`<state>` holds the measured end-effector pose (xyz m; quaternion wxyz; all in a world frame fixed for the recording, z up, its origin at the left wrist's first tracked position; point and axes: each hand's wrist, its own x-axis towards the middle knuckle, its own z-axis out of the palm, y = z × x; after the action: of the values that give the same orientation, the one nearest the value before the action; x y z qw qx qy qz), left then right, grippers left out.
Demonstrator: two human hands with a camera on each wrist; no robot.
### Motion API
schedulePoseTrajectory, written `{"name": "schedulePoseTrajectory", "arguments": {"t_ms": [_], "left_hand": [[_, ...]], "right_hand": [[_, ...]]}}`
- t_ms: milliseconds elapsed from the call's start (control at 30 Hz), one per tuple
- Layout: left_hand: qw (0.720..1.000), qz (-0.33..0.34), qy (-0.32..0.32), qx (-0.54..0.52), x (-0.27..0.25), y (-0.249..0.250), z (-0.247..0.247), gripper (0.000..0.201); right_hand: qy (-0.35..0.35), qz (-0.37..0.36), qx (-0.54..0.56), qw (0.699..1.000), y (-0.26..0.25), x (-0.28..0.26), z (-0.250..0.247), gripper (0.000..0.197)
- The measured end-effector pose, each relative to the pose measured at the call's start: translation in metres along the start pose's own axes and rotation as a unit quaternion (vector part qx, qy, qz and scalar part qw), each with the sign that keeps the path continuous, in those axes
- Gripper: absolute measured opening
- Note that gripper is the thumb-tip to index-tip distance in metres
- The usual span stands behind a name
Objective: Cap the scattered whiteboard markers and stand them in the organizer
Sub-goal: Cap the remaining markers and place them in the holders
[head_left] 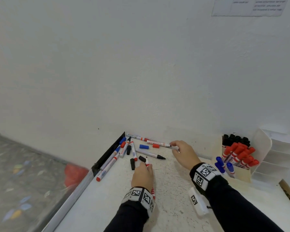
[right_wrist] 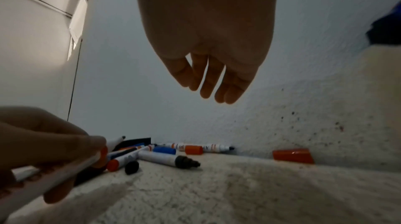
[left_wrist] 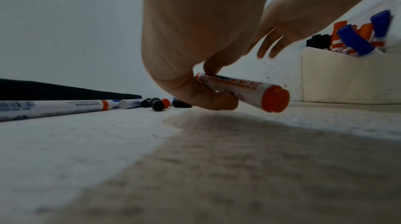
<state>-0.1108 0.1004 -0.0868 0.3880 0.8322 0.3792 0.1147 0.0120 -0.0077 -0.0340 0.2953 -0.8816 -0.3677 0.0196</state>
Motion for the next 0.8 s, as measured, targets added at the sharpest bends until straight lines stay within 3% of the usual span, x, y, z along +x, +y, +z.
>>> {"name": "schedulePoseTrajectory", "arguments": {"t_ms": [167,400,633,800], "left_hand": [[1.000,-0.011,0.003,0.019,0.002,0.000,0.001,0.034],[0.998,0.009,0.009,0.054,-0.001,-0.003,0.003,0.036],[0.999,0.009,0.025,0.037,0.000,-0.003,0.002,0.032],[0.999,0.024,0.017,0.021,-0.001,-0.002,0.000,0.030]], "right_hand": [[-0.117,0.033,-0.031,0.992,0.004,0.035,0.037,0.043],[-0.173,0.014,-0.038,0.984,-0.004,0.070,0.067,0.047],[-0.128,0.087,-0.155,0.976,0.002,0.084,0.077,0.036],[-0.069,0.131,-0.116,0.982,0.010,0.077,0.071,0.006]]}}
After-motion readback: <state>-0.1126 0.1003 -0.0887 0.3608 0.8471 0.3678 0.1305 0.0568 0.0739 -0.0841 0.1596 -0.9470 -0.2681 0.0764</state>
